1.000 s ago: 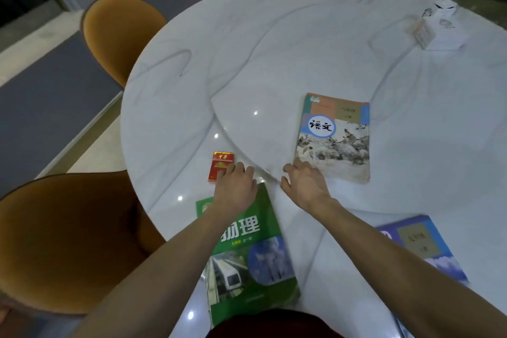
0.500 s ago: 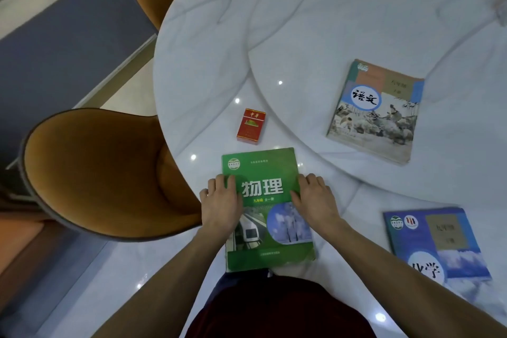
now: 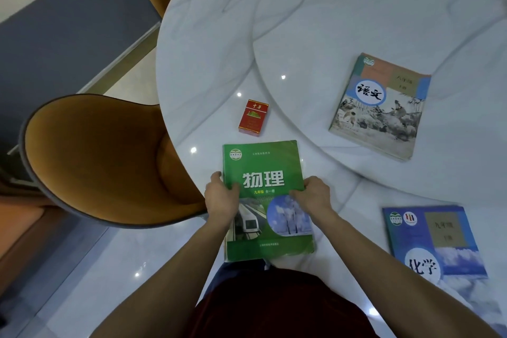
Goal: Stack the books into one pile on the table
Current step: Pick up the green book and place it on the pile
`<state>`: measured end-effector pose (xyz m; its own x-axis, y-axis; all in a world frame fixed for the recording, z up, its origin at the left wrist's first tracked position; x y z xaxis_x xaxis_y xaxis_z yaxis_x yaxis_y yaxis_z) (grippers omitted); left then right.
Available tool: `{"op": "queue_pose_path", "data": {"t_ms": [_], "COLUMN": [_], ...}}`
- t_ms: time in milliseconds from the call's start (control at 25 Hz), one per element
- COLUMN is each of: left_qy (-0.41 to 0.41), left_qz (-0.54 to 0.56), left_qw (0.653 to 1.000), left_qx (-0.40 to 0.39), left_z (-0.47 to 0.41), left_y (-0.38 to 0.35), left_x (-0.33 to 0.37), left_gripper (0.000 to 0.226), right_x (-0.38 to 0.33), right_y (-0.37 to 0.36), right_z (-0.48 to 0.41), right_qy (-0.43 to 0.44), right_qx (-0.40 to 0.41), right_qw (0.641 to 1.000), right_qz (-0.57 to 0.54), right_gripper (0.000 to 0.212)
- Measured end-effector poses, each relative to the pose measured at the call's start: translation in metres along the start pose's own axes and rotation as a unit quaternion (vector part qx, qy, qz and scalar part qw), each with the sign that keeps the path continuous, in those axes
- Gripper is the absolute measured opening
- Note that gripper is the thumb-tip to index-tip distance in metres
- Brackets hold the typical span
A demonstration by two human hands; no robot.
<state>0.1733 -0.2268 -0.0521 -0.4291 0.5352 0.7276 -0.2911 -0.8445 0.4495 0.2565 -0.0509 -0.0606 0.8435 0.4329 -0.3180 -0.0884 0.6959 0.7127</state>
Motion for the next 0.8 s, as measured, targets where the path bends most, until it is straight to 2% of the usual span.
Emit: {"op": "queue_pose_path", "data": {"t_ms": [40, 80, 120, 320, 480, 800], "left_qy": [0.008, 0.016, 0.021, 0.003, 0.0, 0.008], "left_qz": [0.028, 0.057, 0.092, 0.242, 0.285, 0.344], "left_qw": [1.0, 0.998, 0.995, 0.969, 0.955, 0.929], "left_qx": [-0.008, -0.014, -0.018, -0.053, -0.082, -0.137], "left_z": [0.001, 0.002, 0.005, 0.021, 0.014, -0.003], "left_y": [0.001, 0.002, 0.003, 0.007, 0.017, 0.018], "left_x": [-0.002, -0.003, -0.003, -0.003, -0.003, 0.043], "left_gripper": [0.043, 0.04, 0.038, 0.038, 0.037, 0.041], "right_x": [-0.001, -0.001, -0.001, 0.001, 0.007, 0.008], "right_y": [0.002, 0.002, 0.001, -0.002, 0.002, 0.029], "right_z": [0.0, 0.0, 0.0, 0.001, 0.007, 0.006], "right_qy": [-0.005, -0.009, -0.011, -0.012, -0.019, 0.001], "right_qx": [-0.009, -0.015, -0.017, 0.014, 0.014, 0.031], "right_qw": [1.0, 1.0, 0.999, 0.998, 0.986, 0.959], "right_qz": [-0.011, -0.022, -0.027, -0.063, -0.168, -0.283], "right_gripper": [0.009, 0.015, 0.019, 0.011, 0.017, 0.016]}}
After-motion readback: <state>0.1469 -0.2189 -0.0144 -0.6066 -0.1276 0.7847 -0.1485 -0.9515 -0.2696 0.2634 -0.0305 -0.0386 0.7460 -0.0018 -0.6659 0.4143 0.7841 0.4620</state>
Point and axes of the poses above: each hand's wrist, its own z-axis away from the middle knuckle, its own y-axis out of the back of the hand, x = y × z, the point moved 1 cm from there along -z, towards the middle knuckle, and after that the axes turned 13 degrees about z, right-handed, at the moved point
